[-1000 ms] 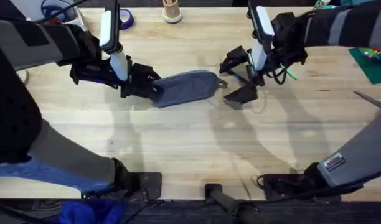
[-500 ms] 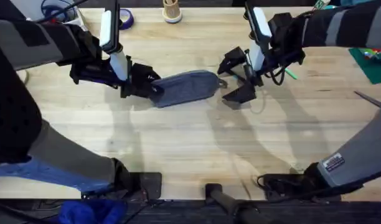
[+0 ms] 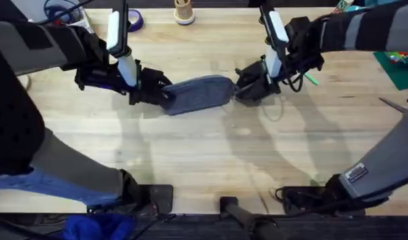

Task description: Unzip the bag, pick up the pens from the table one at a time and place them inside, then zip the bag closed.

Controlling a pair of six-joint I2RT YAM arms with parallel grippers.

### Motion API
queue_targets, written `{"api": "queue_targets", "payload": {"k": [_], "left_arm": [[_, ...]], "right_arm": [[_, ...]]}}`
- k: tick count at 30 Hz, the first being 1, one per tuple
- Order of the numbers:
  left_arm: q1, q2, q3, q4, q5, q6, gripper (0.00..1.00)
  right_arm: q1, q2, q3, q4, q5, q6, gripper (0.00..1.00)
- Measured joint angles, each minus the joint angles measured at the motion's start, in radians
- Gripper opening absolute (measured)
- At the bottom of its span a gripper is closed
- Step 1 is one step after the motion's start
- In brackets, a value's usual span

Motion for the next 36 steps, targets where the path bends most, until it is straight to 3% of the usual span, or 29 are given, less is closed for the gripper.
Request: {"api": "queue_targets", "payload": {"k": [1, 4, 36], "left_arm": [[0.000, 0.000, 0.000, 0.000, 0.000, 0.000, 0.042], [0.000, 0.000, 0.000, 0.000, 0.000, 0.000, 0.042], [0.000, 0.000, 0.000, 0.000, 0.000, 0.000, 0.042]], "right_arm": [[0.000, 0.000, 0.000, 0.000, -0.001, 0.001, 0.072], [0.000, 0.000, 0.000, 0.000, -0.001, -0.001, 0.032], [0.000, -0.003, 0.000, -0.002, -0.006, 0.039, 0.029]]}}
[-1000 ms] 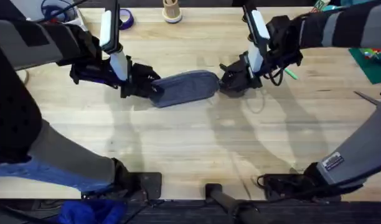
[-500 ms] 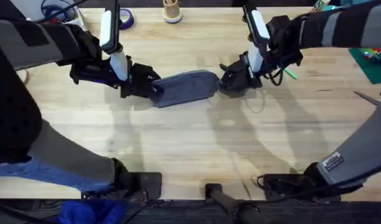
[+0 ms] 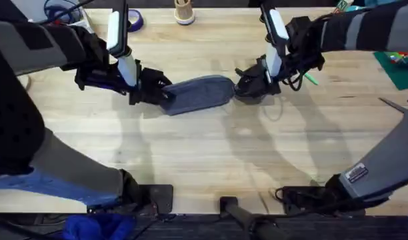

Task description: Unzip the bag, pick up the pens from the table one at a time and place them inside, then zip the bag closed.

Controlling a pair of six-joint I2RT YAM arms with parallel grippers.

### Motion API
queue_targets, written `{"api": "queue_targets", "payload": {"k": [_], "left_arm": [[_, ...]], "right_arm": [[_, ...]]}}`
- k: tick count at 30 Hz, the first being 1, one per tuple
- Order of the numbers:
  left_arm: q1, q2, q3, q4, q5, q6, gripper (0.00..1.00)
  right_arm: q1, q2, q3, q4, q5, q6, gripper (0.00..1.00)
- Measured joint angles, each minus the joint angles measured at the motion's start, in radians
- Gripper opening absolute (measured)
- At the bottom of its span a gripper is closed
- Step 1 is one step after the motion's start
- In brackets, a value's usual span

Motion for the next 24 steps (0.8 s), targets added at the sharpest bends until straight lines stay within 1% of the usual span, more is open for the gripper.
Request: {"api": "queue_targets", "payload": {"k": [14, 24], "left_arm": [[0.000, 0.000, 0.000, 0.002, 0.000, 0.000, 0.042], [0.000, 0.000, 0.000, 0.004, 0.000, 0.000, 0.043]], "right_arm": [[0.000, -0.070, 0.041, -0.032, 0.001, 0.041, 0.029], [0.028, -0.074, 0.104, -0.065, 0.008, 0.041, 0.028]]}}
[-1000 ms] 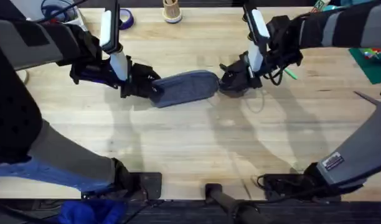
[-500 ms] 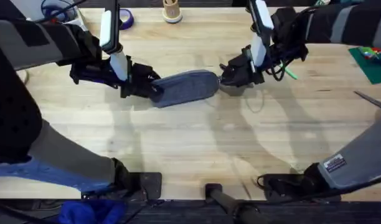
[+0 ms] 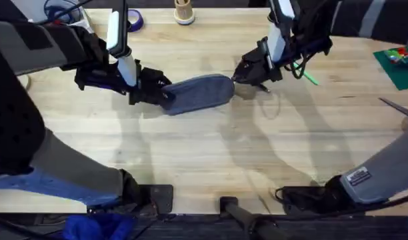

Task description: Unzip the bag, pick up the pens from the table one at a time and place them inside, then zip the bag closed.

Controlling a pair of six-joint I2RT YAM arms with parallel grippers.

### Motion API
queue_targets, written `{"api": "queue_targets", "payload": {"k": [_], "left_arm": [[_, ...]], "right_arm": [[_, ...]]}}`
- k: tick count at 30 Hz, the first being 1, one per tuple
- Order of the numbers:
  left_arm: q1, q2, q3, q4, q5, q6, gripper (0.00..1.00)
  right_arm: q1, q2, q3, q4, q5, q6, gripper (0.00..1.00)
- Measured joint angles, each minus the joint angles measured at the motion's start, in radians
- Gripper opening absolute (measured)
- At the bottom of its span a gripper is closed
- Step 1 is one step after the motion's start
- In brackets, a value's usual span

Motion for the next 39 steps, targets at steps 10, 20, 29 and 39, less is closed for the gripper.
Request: {"api": "queue_targets", "payload": {"k": [10, 20, 29, 39], "left_arm": [[0.000, 0.000, 0.000, 0.003, 0.000, 0.000, 0.042], [0.000, 0.000, 0.000, 0.006, 0.000, 0.000, 0.043], [0.000, 0.000, 0.000, 0.007, -0.001, 0.000, 0.042], [0.000, 0.000, 0.000, 0.005, -0.001, 0.000, 0.042]], "right_arm": [[0.030, 0.000, 0.054, -0.014, 0.009, 0.000, 0.028], [0.093, -0.001, 0.107, -0.012, 0.026, 0.000, 0.029], [0.134, -0.001, 0.138, -0.010, 0.046, 0.000, 0.029], [0.223, -0.001, 0.163, -0.003, 0.043, 0.000, 0.029]]}}
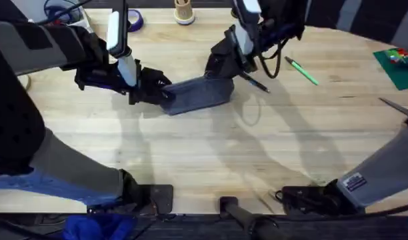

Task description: Unzip the bag, pick up the pens from the table one at a time and place them inside, then zip the bag closed.

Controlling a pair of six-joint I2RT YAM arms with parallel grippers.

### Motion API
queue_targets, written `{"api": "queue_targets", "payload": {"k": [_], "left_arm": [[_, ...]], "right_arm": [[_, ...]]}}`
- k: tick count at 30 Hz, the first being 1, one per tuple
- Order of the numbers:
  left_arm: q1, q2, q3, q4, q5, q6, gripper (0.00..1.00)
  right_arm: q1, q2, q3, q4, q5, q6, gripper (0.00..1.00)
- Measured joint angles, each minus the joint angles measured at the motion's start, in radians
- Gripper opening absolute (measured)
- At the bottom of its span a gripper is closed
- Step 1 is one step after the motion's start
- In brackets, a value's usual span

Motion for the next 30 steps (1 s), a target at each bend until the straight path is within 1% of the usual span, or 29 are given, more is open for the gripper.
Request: {"api": "queue_targets", "payload": {"k": [17, 18, 30], "left_arm": [[0.000, 0.000, 0.000, -0.002, -0.001, 0.000, 0.042], [0.001, 0.000, 0.000, -0.002, -0.001, 0.000, 0.042], [0.004, 0.000, 0.000, -0.002, -0.001, 0.000, 0.042]], "right_arm": [[0.120, 0.000, 0.000, 0.109, 0.011, 0.035, 0.029], [0.160, 0.000, 0.000, 0.156, 0.033, 0.041, 0.028], [0.204, 0.000, 0.000, 0.201, 0.061, 0.041, 0.029]]}}
